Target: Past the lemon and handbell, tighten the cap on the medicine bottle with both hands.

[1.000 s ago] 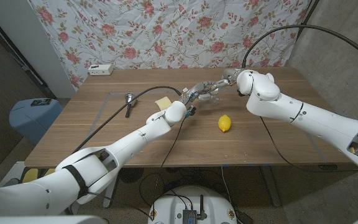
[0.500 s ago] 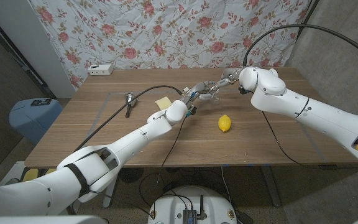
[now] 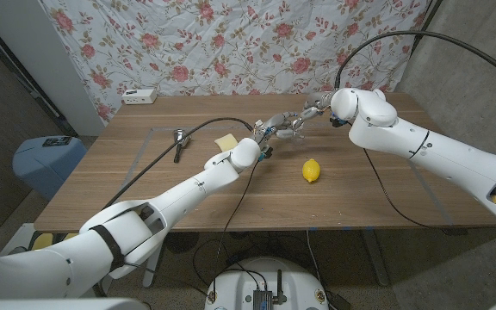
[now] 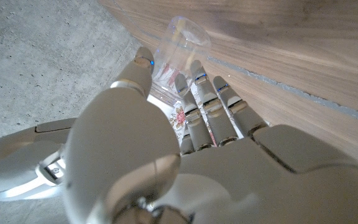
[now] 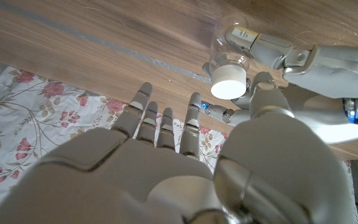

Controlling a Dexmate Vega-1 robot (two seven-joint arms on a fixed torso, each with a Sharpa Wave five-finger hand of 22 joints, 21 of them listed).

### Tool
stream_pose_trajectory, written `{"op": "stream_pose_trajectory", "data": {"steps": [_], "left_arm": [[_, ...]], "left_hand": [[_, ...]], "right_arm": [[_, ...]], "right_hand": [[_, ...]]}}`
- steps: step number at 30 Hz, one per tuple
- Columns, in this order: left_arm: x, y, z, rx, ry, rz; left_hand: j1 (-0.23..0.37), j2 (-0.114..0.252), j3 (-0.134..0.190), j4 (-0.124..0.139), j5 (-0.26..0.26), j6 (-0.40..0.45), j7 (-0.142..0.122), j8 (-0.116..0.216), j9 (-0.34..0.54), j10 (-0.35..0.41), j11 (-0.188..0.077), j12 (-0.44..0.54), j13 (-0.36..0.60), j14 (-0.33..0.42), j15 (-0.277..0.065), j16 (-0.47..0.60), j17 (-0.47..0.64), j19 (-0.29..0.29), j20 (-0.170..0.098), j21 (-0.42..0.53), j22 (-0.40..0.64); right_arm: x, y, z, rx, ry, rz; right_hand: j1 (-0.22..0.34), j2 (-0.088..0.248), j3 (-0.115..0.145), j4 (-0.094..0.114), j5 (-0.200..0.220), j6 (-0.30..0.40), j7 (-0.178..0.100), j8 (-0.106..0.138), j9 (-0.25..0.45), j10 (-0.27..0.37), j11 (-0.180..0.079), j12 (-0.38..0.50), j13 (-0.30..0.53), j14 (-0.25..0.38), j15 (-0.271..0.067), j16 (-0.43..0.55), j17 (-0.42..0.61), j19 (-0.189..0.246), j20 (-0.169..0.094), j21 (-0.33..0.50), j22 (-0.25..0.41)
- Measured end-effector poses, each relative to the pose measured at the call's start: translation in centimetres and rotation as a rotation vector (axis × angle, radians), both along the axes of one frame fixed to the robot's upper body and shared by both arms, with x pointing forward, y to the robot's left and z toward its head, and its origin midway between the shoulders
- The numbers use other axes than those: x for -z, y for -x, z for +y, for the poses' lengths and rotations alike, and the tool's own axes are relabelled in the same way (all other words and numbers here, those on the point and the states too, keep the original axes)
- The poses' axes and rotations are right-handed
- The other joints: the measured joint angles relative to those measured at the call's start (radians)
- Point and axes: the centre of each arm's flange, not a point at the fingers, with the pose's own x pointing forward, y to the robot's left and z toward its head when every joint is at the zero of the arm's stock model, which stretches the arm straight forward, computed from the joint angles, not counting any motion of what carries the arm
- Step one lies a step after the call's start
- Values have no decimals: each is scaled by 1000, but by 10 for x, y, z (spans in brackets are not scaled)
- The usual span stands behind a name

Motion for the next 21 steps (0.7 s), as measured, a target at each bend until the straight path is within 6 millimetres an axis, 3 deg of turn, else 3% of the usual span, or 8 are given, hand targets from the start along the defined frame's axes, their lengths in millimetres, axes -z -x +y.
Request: {"op": "stream_pose_trajectory", "data": {"steps": [8,21], "left_arm": [[0,-1,0,-2,-4,3],[1,-2,-1,1,-6,3]], "left_hand": [[-7,-7,7,5,0,-4,-4,0,0,0,0,0,0,0,0,0,0,0,0,0,0],[-7,-7,7,5,-1,-4,-4,0,0,0,0,1,0,0,0,0,1,0,0,0,0]], "right_arm": [[-2,-2,3,-3,15,13],[-2,-4,5,-11,25,24]], "right_hand": [[47,-4,18,-1,0,27,-26,6,0,0,0,7,0,0,0,0,0,0,0,0,0],[79,-8,34,6,0,76,-32,25,0,0,0,11,0,0,0,5,0,6,-6,0,0]]}}
